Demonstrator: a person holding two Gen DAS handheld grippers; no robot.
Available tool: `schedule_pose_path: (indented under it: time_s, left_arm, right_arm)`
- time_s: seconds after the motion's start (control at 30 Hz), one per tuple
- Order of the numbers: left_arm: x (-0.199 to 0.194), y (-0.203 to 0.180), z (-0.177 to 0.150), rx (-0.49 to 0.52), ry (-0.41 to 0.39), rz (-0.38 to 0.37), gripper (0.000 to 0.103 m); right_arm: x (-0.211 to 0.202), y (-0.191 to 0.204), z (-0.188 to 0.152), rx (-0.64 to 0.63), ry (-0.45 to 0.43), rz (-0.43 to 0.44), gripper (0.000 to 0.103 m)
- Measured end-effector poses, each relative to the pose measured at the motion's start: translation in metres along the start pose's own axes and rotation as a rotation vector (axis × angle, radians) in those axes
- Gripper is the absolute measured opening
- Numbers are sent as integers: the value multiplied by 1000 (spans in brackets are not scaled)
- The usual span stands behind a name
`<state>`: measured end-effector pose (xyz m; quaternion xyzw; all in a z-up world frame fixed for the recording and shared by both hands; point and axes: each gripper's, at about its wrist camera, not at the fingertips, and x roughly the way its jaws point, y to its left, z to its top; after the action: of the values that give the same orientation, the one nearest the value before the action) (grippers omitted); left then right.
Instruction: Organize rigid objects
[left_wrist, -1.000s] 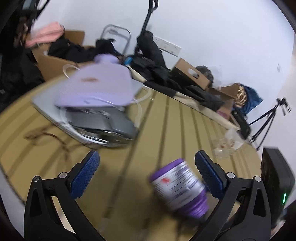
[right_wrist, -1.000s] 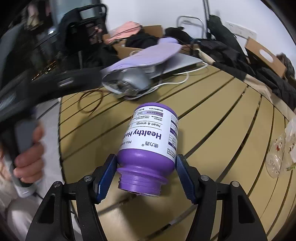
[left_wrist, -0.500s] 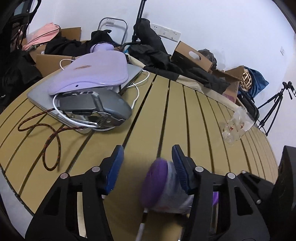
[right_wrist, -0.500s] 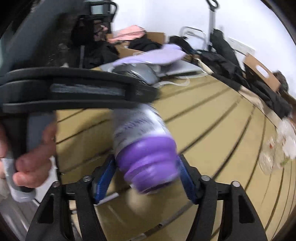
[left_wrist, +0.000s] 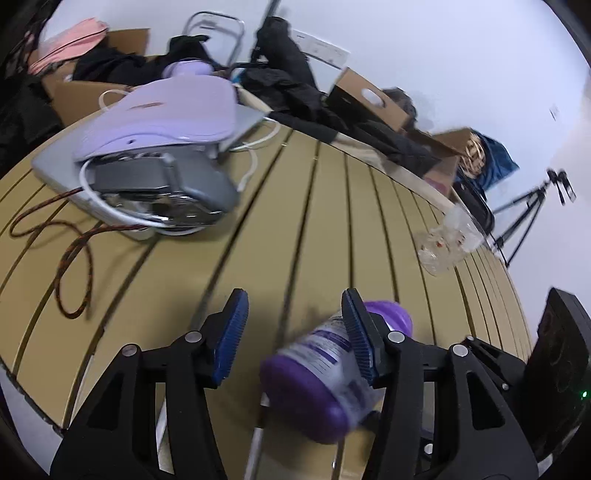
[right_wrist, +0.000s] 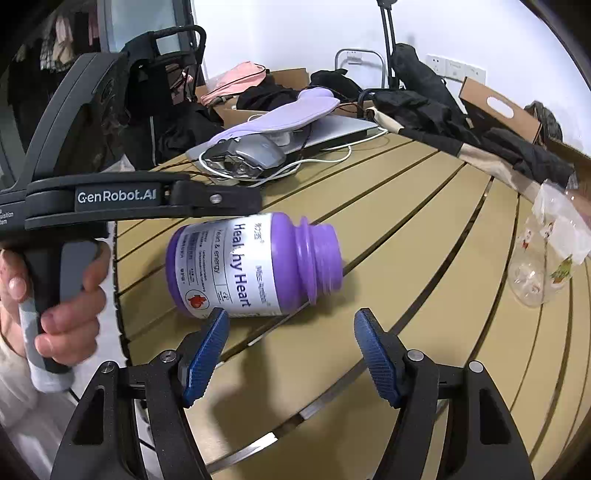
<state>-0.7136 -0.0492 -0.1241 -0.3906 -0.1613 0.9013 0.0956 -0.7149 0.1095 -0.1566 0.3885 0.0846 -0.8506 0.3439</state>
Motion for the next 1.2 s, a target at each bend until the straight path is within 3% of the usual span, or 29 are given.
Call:
schedule_pose_path:
  time_s: [0.1, 0.17, 0.3, 0.4, 0.47, 0.57, 0.7, 0.73, 0.77, 0.8, 0.9, 1.0, 1.07, 1.2]
  left_arm:
    - [-5, -10, -4, 82, 2, -89, 60]
    - [-5, -16, -7, 129, 23, -131, 61]
    - [1, -29, -11, 202, 49, -129, 62]
    - [7, -33, -13, 201, 66, -141, 64]
    - [3, -37, -13, 220, 18, -93, 65]
    - [3, -41, -7, 240, -41, -63, 76]
    - [22, -53, -10, 304, 31, -78, 75]
    - [28, -55, -13, 319, 73, -79, 71]
    - [33, -54, -14, 309, 103, -83, 61]
    - [38, -56, -14, 310, 118, -66, 60]
    - [44, -58, -13, 317, 105, -3, 60]
    - [43, -52, -6, 256, 69, 20, 61]
    - [42, -49, 0, 230, 40, 9, 61]
    - [54, -47, 1, 207, 80, -9, 60]
  right_arm:
    - [1, -4, -2, 31, 19, -7, 75]
    - [1, -9, -4, 53, 28, -13, 75]
    - [-2, -28, -5, 145, 15, -32, 75]
    - [-9, -40, -7, 195, -7, -34, 75]
    - [-12, -45, -9, 216, -15, -30, 75]
    - [-16, -50, -10, 236, -25, -24, 75]
    - [-20, -54, -11, 243, -30, -40, 75]
    - [-21, -55, -11, 245, -32, -43, 75]
    - [-20, -56, -11, 240, -24, -61, 75]
    - [-18, -56, -12, 230, -12, -79, 75]
    - [-17, -61, -14, 260, -8, -64, 75]
    - [-23, -64, -11, 268, -18, -77, 75]
    - [-28, -66, -10, 275, -35, -77, 75]
    - [-31, -69, -8, 277, -35, -112, 75]
